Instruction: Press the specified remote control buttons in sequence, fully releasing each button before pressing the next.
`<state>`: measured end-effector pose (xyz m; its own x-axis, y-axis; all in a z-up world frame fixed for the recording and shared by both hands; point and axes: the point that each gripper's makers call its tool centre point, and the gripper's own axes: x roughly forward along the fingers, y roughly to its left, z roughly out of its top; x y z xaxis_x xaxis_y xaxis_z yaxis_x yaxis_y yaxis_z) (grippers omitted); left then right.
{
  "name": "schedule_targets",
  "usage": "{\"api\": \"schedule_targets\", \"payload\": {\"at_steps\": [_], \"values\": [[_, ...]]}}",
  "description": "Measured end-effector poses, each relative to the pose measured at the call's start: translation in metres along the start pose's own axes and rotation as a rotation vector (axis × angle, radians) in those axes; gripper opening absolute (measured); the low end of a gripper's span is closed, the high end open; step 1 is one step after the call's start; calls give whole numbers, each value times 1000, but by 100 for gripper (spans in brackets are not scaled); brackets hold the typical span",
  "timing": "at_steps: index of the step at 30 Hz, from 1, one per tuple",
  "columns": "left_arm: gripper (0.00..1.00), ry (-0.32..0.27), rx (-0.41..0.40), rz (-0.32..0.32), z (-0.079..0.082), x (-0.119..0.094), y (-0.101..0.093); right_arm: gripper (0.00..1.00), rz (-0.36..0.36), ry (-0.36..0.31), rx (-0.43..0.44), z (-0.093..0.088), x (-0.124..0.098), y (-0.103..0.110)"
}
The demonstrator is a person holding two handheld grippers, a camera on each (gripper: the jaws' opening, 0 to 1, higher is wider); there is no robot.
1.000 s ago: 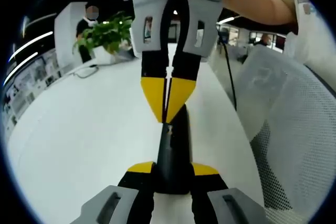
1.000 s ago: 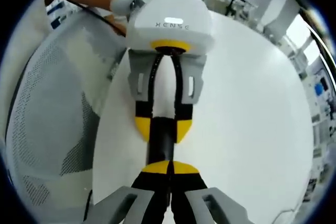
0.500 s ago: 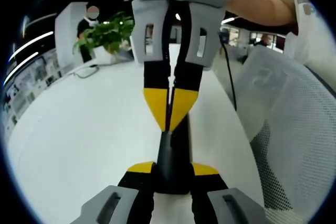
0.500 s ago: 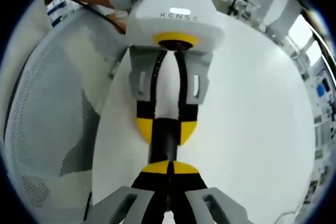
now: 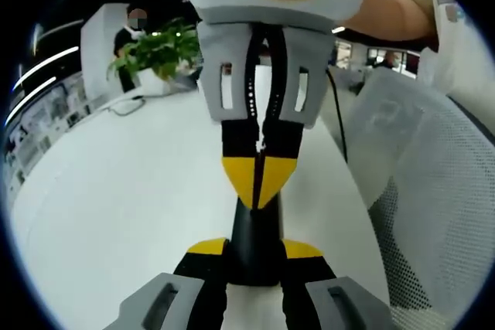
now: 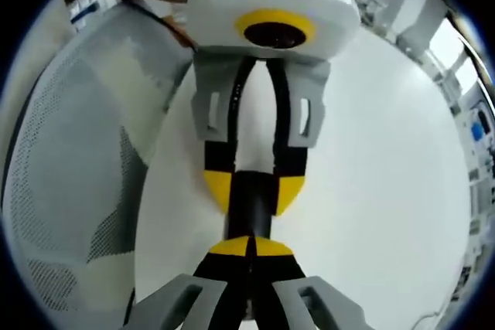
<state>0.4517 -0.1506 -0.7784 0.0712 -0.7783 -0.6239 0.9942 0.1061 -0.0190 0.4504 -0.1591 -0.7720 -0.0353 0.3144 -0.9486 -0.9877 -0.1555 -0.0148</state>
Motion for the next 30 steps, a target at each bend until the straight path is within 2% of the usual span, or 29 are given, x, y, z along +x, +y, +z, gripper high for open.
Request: {"api": "schedule_targets", "payload": {"at_steps": [30], "values": [[24, -2, 0, 1, 0, 0, 0, 0, -6, 65, -23, -1, 5, 1]]}}
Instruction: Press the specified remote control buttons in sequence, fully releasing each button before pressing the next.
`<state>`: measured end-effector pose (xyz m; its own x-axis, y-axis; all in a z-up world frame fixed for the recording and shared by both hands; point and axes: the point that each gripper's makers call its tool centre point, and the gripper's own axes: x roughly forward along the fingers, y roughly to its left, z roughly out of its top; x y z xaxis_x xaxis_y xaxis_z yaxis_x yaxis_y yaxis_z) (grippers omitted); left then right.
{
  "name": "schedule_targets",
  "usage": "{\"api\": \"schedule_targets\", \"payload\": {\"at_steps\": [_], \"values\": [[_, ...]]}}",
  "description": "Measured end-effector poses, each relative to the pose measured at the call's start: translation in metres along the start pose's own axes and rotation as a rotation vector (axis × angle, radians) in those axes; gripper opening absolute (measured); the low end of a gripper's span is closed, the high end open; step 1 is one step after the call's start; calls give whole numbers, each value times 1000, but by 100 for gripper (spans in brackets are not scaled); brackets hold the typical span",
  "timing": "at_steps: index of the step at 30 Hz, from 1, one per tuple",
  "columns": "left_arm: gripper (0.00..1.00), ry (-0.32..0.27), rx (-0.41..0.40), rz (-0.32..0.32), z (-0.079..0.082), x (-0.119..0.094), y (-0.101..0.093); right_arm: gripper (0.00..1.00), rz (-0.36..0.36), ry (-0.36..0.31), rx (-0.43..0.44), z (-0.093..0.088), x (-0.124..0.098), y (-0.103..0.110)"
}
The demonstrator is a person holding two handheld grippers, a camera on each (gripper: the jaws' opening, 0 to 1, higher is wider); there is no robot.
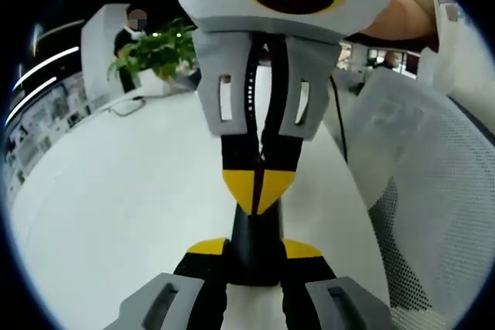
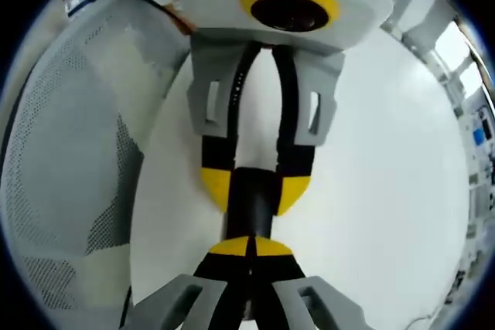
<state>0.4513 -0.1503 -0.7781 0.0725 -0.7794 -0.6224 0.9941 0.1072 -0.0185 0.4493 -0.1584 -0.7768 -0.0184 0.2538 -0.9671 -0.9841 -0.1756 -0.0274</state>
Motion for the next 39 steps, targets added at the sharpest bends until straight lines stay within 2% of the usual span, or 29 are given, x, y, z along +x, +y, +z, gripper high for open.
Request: {"api": "schedule_targets", "payload": {"at_steps": [11, 27, 39], "values": [[24, 4, -3, 2, -1, 1, 1, 0, -5, -31, 29, -1, -1, -1], [24, 5, -6, 4, -1, 1, 1, 0, -6, -56, 19, 0, -2, -1], [24, 10, -7, 8, 0, 0, 0, 0, -32, -109, 43, 3, -17, -4]]}}
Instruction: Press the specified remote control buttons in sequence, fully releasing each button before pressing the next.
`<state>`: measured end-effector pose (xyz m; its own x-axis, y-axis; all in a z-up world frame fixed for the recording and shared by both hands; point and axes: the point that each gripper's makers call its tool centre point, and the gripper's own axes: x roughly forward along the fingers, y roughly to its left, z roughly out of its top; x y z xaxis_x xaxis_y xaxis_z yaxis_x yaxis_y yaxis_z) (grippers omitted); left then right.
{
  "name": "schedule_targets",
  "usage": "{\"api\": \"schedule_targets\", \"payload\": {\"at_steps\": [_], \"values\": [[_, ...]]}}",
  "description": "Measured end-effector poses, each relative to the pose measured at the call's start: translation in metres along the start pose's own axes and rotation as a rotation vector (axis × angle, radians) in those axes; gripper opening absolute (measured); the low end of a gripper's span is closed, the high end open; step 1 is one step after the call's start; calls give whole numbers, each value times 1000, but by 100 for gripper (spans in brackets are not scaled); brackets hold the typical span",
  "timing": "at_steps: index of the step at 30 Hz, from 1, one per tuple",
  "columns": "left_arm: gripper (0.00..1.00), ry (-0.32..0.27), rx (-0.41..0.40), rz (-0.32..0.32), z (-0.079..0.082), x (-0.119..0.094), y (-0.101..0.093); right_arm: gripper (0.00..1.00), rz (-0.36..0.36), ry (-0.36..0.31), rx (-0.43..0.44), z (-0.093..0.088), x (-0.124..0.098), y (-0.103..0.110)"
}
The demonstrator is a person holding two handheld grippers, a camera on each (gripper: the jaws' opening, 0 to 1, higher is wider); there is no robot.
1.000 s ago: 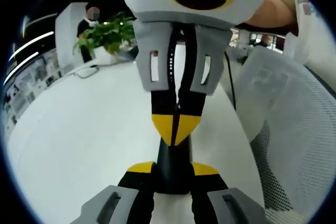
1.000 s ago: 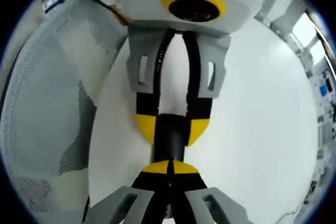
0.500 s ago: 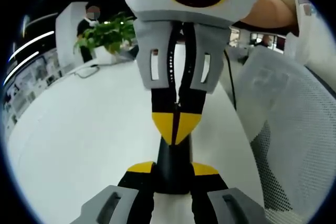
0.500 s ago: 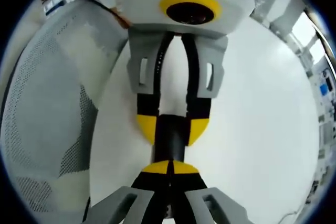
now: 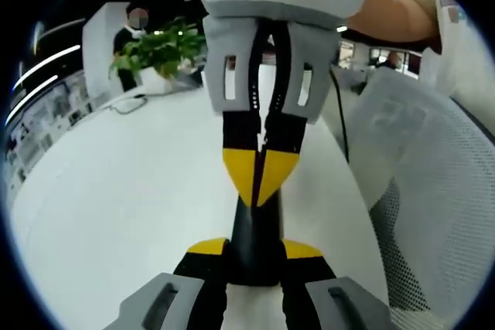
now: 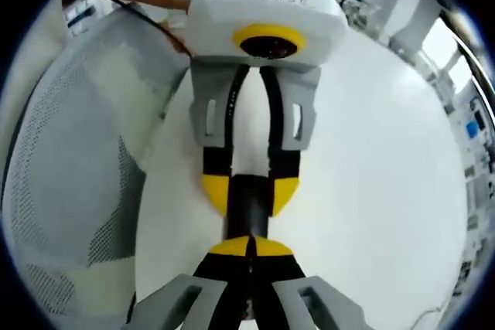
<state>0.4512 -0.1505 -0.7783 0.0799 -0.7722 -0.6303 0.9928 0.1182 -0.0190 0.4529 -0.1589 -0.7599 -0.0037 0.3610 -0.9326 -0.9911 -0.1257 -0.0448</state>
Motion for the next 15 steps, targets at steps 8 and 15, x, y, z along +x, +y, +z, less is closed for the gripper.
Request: {"api": "schedule_targets", "payload": {"at_steps": [8, 15], "values": [[24, 5, -1, 0, 0, 0, 0, 0, -22, -32, -2, 6, -13, -2], [24, 6, -4, 3, 1, 0, -1, 0, -30, -43, 5, 5, -16, -2]]}}
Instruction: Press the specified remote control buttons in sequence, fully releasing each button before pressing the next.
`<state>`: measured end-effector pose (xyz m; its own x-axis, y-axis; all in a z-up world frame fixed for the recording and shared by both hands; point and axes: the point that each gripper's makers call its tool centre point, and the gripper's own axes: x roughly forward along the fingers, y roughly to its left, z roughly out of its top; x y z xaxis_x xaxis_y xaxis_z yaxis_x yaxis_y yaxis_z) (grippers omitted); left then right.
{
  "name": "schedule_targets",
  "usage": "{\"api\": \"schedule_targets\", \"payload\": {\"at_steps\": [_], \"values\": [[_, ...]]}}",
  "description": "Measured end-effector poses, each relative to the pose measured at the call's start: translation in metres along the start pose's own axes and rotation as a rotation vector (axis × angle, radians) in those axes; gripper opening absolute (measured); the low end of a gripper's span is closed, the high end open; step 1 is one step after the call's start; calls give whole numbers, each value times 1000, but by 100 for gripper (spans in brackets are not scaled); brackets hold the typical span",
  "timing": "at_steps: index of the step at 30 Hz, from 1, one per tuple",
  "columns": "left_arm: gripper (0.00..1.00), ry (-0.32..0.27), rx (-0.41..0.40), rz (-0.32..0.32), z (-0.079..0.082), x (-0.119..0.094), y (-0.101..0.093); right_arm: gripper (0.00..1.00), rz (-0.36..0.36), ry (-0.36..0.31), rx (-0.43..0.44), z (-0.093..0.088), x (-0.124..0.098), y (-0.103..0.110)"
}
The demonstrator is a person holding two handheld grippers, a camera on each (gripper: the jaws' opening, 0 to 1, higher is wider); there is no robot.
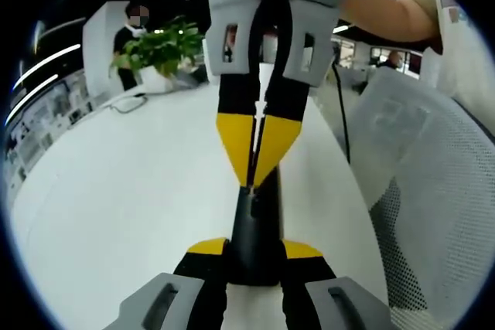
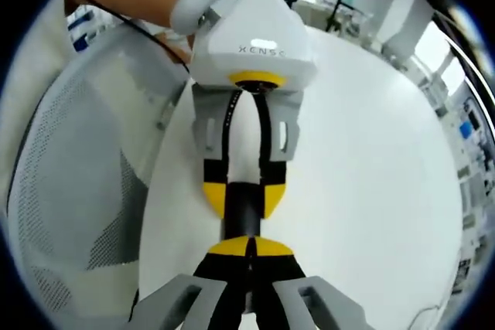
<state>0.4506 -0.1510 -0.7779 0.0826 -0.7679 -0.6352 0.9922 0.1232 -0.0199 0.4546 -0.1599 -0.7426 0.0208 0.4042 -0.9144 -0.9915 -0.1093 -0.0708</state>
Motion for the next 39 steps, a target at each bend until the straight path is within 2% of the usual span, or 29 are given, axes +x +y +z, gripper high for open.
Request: {"api": "schedule_targets", "payload": {"at_steps": [5, 20, 39], "values": [[24, 1, -3, 3, 0, 0, 0, 0, 0, -9, 0, 0, -1, 1], [24, 15, -4, 9, 0, 1, 0, 13, -3, -28, 0, -6, -9, 8], [24, 24, -3, 7, 0, 1, 0, 22, 14, -28, -6, -15, -11, 9]]}}
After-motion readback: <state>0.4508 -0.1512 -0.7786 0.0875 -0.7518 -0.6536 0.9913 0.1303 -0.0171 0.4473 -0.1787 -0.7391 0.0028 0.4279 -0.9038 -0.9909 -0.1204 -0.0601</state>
